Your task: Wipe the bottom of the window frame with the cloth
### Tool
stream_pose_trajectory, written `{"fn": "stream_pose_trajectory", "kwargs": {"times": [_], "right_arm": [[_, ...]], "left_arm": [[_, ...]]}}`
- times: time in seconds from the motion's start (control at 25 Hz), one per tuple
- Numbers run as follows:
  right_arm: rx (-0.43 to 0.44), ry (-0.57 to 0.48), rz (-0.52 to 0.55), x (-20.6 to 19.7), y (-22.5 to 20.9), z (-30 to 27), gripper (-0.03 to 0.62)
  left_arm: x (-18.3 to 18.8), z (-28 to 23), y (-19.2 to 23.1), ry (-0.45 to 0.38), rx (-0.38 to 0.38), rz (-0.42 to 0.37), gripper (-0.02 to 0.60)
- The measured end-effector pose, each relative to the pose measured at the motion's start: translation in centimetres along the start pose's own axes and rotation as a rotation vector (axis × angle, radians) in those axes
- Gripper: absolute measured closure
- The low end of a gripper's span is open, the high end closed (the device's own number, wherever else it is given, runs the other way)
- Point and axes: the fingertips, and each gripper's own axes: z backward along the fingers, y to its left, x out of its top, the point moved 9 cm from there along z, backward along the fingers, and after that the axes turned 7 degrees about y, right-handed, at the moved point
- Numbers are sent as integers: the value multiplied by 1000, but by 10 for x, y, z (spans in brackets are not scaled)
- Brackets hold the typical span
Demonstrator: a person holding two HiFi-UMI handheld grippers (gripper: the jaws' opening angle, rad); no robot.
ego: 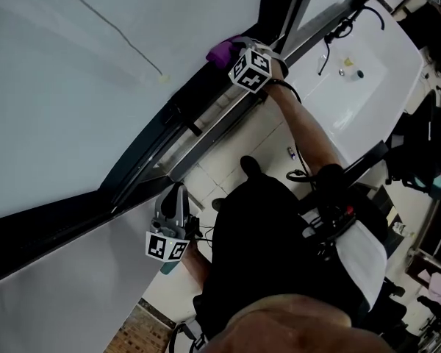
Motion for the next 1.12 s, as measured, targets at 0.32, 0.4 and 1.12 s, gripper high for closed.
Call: {"fn": "stream_pose_trajectory", "kwargs": {"times": [0.32, 0.4, 1.12], "right_arm": [[-188, 180, 28, -35, -56, -20, 533], [-242, 239, 67, -38, -61, -26, 533], [-326, 442, 170, -62, -66, -19, 533]], "left_arm": [[2, -18, -1, 20, -35, -4, 577], [2, -21, -1, 25, -40, -5, 577], [-3, 2, 0, -18, -27, 3, 577]]}}
